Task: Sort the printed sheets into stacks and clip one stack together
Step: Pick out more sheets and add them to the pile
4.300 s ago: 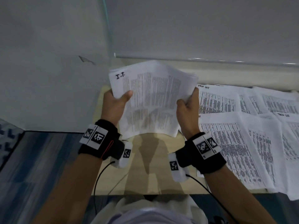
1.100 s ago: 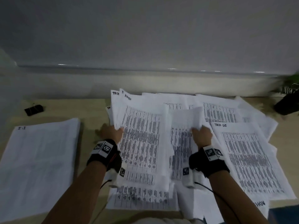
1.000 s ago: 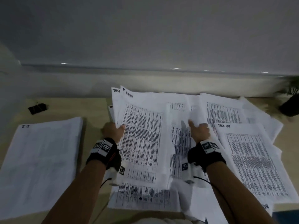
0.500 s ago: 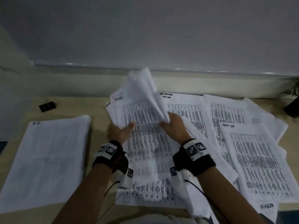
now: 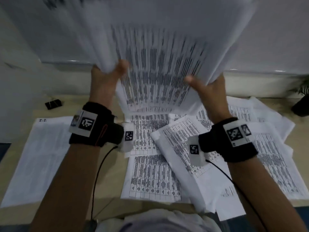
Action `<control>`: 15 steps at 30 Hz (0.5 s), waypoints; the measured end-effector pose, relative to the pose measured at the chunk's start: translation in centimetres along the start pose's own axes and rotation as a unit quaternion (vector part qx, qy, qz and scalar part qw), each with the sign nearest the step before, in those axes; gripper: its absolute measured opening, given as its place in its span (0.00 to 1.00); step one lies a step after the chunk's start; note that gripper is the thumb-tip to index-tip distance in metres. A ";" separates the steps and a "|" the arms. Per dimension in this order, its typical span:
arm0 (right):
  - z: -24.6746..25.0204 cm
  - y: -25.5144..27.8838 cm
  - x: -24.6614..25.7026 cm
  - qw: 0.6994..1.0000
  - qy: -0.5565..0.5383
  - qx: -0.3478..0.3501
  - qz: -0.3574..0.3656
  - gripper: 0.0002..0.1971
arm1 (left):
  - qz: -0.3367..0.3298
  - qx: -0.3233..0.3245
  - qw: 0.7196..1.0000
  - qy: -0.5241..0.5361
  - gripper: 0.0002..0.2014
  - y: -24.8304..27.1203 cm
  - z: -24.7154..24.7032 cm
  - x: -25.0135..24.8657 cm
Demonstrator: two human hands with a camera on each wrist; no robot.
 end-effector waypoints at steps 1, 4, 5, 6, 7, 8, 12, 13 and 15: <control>-0.5 0.5 -1.0 1.000 0.014 0.015 -0.022 0.48 | 0.010 0.010 1.000 0.000 0.33 0.3 0.0 0.7; -1.0 2.1 -4.1 0.998 -0.004 0.012 -0.067 0.44 | 0.064 0.025 0.998 -0.003 0.37 1.1 0.0 3.6; -1.1 2.4 -4.7 0.997 -0.021 -0.003 -0.071 0.37 | 0.087 0.024 0.996 -0.019 0.37 1.5 0.0 4.4; -1.0 2.6 -5.0 0.997 -0.025 -0.022 -0.070 0.30 | 0.108 0.022 0.993 -0.042 0.32 1.8 -0.1 5.2; -1.1 2.6 -4.9 0.997 -0.014 -0.038 -0.063 0.22 | 0.125 0.023 0.989 -0.081 0.21 2.2 -0.4 5.7; -1.2 2.5 -4.5 0.997 0.000 -0.054 -0.051 0.17 | 0.130 0.011 0.984 -0.123 0.09 2.4 -0.4 5.9; -0.7 1.3 -1.0 0.991 -0.022 -0.124 0.038 0.16 | 0.043 -0.020 0.993 -0.109 0.08 2.1 -0.6 2.2; -0.5 1.1 -0.3 0.988 -0.047 -0.134 0.057 0.19 | 0.026 -0.012 0.997 -0.077 0.08 1.9 -0.5 1.3; -0.3 0.9 -0.1 0.987 -0.059 -0.134 0.058 0.27 | 0.011 0.006 1.000 -0.020 0.19 1.3 0.1 0.6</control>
Point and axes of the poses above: each hand's wrist, its own y-axis away from the middle knuckle, its own z-axis out of the back of the hand, x = y × z, the point moved 8 cm from there along -y, towards the middle knuckle, and after that the axes turned 5 degrees about z, right-handed, at the moved point
